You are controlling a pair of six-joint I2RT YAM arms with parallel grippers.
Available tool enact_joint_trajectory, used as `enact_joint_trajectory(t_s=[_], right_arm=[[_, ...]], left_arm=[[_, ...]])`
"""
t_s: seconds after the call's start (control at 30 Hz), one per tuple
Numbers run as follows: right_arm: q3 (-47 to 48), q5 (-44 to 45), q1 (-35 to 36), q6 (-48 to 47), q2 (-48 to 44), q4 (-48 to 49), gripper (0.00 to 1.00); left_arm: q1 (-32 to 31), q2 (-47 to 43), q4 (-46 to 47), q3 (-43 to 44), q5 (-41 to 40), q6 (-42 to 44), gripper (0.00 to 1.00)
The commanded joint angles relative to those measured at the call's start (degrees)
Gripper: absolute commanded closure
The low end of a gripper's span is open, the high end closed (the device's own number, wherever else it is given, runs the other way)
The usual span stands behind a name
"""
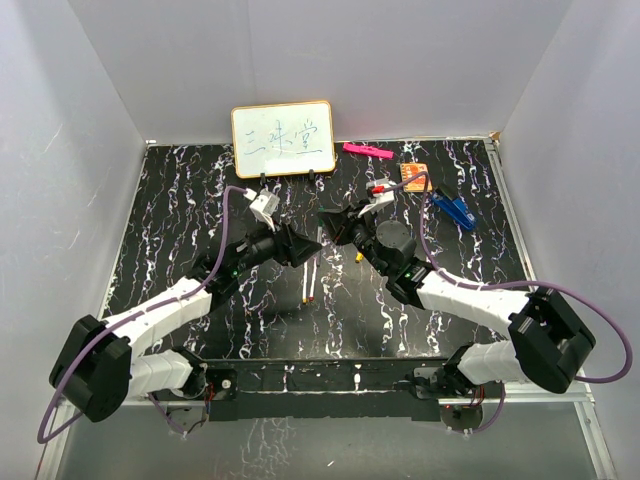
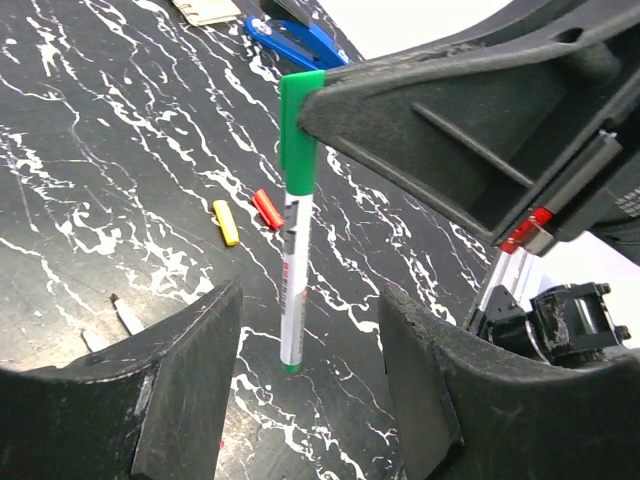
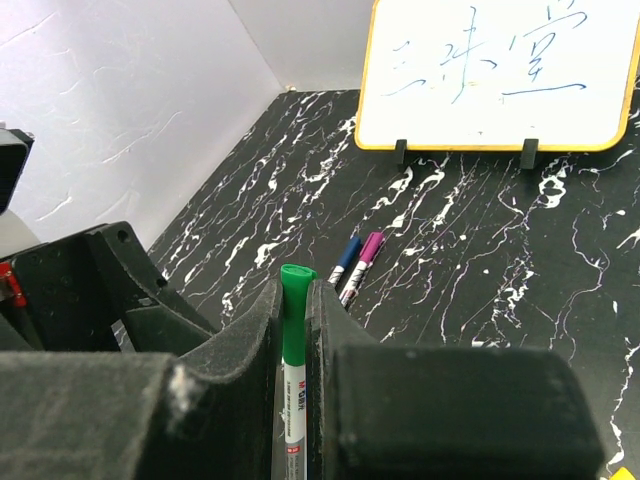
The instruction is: Insert the pens into the pen caps
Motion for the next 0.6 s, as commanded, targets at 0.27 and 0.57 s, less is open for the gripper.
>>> enact_joint_trajectory(t_s=[0.27, 0.57], right_arm=[[3.3, -3.7, -0.1, 3.9, -1.0, 3.4, 1.0], [3.3, -3.8, -0.1, 4.5, 0.9, 3.1, 1.0]], left_arm=[[0.0, 2.1, 2.4, -0.2, -1.4, 0.7, 0.51], [-0.1, 2.0, 0.9, 0.1, -4.5, 1.3, 1.0]])
